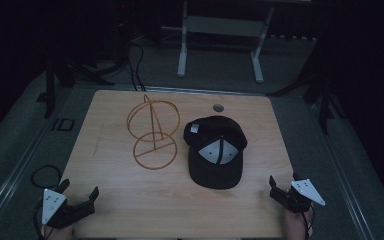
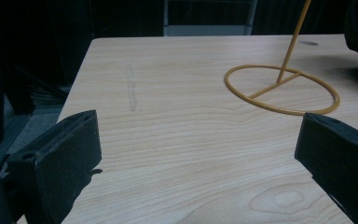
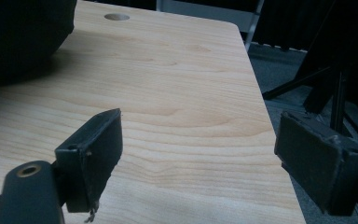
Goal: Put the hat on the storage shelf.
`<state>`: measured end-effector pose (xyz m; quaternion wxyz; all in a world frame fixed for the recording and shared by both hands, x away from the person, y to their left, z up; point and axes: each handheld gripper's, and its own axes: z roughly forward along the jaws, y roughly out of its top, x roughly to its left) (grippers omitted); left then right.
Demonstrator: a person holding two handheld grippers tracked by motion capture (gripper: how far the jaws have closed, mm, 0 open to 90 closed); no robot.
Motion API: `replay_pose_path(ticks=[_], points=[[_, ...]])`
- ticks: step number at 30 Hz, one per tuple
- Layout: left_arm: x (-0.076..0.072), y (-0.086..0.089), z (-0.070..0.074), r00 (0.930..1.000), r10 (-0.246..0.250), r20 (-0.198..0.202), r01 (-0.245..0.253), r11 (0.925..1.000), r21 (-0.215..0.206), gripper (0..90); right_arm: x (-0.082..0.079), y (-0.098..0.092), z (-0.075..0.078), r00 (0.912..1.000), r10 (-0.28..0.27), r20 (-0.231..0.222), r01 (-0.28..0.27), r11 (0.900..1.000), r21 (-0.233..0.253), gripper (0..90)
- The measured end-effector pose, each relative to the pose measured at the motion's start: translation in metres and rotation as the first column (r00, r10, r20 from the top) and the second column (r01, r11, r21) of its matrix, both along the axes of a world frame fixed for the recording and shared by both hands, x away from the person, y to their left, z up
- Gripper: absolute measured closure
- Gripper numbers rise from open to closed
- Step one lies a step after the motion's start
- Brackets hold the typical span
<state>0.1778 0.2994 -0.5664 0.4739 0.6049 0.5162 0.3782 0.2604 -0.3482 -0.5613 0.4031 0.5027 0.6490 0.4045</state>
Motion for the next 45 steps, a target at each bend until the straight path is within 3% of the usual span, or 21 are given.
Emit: replay_pose_path(ticks=[7,9,11,13,16,17,19,21,23,29,34,38,42,43,45], points=[[0.000,0.000,0.001,0.9998,0.022,-0.001,-0.022,0.9997,-0.005,0.9,-0.001,-0.006,0.000,0.9993,0.037,0.010,-0.037,0.997,0.066,13.9],[0.000,0.000,0.001,0.9999,0.015,-0.005,-0.015,0.9999,0.002,0.9,0.000,-0.005,0.000,0.9997,0.024,-0.001,-0.024,0.998,0.065,14.4],[-0.001,-0.001,0.002,0.9999,0.006,0.009,-0.006,0.9998,-0.020,0.9,0.001,-0.002,0.001,0.9998,0.014,-0.015,-0.013,0.999,0.036,14.4],[-0.002,-0.002,0.003,0.9998,0.011,0.017,-0.011,0.9999,-0.004,0.9,0.002,0.001,0.004,0.9998,0.014,-0.017,-0.014,1.000,0.012,14.4],[-0.001,-0.004,0.002,1.0000,0.005,0.005,-0.005,1.0000,0.004,0.9,0.004,0.005,0.009,0.9984,0.016,-0.055,-0.013,0.998,0.055,13.0],[-0.001,-0.005,0.002,1.0000,0.000,0.005,0.000,1.0000,-0.005,0.9,0.006,0.007,0.011,0.9967,0.037,-0.073,-0.031,0.996,0.082,12.6],[-0.001,-0.005,0.003,0.9999,-0.012,0.002,0.012,0.9994,-0.033,0.9,0.006,0.013,0.014,0.9936,0.062,-0.094,-0.054,0.995,0.079,10.6],[-0.002,-0.006,0.004,0.9999,-0.010,-0.012,0.010,0.9986,-0.052,0.9,0.005,0.018,0.019,0.9902,0.113,-0.082,-0.106,0.991,0.082,10.6],[-0.002,-0.006,0.004,0.9998,0.012,-0.017,-0.012,0.9984,-0.054,1.0,0.006,0.021,0.025,0.9855,0.150,-0.080,-0.140,0.983,0.119,10.7],[-0.003,-0.008,0.004,0.9994,0.001,-0.035,-0.003,0.9991,-0.043,1.0,0.008,0.034,0.046,0.9807,0.192,-0.037,-0.186,0.973,0.136,10.7],[-0.002,-0.012,0.004,0.9966,-0.018,-0.080,0.015,0.9991,-0.040,1.1,0.015,0.050,0.061,0.9725,0.232,-0.014,-0.228,0.963,0.145,10.9],[-0.004,-0.015,0.007,0.9948,-0.051,-0.088,0.047,0.9979,-0.044,1.0,0.025,0.062,0.075,0.9644,0.264,0.010,-0.263,0.953,0.152,16.0],[-0.006,-0.018,0.011,0.9939,-0.070,-0.086,0.066,0.9970,-0.041,1.0,0.038,0.073,0.090,0.9613,0.273,0.039,-0.275,0.952,0.137,28.4],[-0.007,-0.019,0.011,0.9937,-0.070,-0.088,0.067,0.9972,-0.033,1.0,0.040,0.076,0.092,0.9632,0.265,0.044,-0.269,0.955,0.128,29.2],[-0.008,-0.020,0.012,0.9918,-0.093,-0.088,0.091,0.9955,-0.027,1.0,0.048,0.081,0.097,0.9600,0.277,0.037,-0.280,0.951,0.128,31.8]])
